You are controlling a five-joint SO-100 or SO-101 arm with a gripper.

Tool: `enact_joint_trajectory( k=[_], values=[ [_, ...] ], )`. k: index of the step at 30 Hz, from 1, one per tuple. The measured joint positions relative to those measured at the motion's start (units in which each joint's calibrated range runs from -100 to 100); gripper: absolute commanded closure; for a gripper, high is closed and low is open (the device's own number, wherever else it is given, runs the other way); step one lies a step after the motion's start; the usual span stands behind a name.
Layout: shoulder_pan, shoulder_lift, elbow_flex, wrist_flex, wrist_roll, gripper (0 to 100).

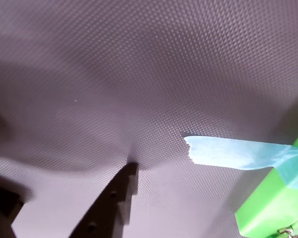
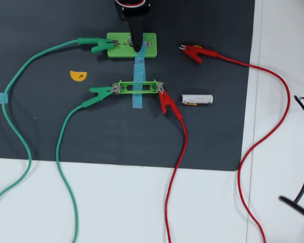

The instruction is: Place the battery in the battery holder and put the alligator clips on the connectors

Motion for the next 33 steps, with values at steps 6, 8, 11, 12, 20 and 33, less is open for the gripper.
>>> enact_joint_trajectory(
  k=[6, 8, 11, 12, 20, 33],
  values=[
    [4.0, -19.1, 2.8, -9.1, -1.9, 99],
    [4.5, -35.6, 2.6, -10.4, -2.1, 99],
    [4.7, -50.6, 2.7, -11.1, -2.2, 99],
    [4.7, -52.0, 2.7, -11.1, -2.2, 99],
    [5.3, -54.9, 2.8, -11.2, -2.2, 99],
    [5.5, -55.0, 2.8, -11.2, -1.4, 98]
  ],
)
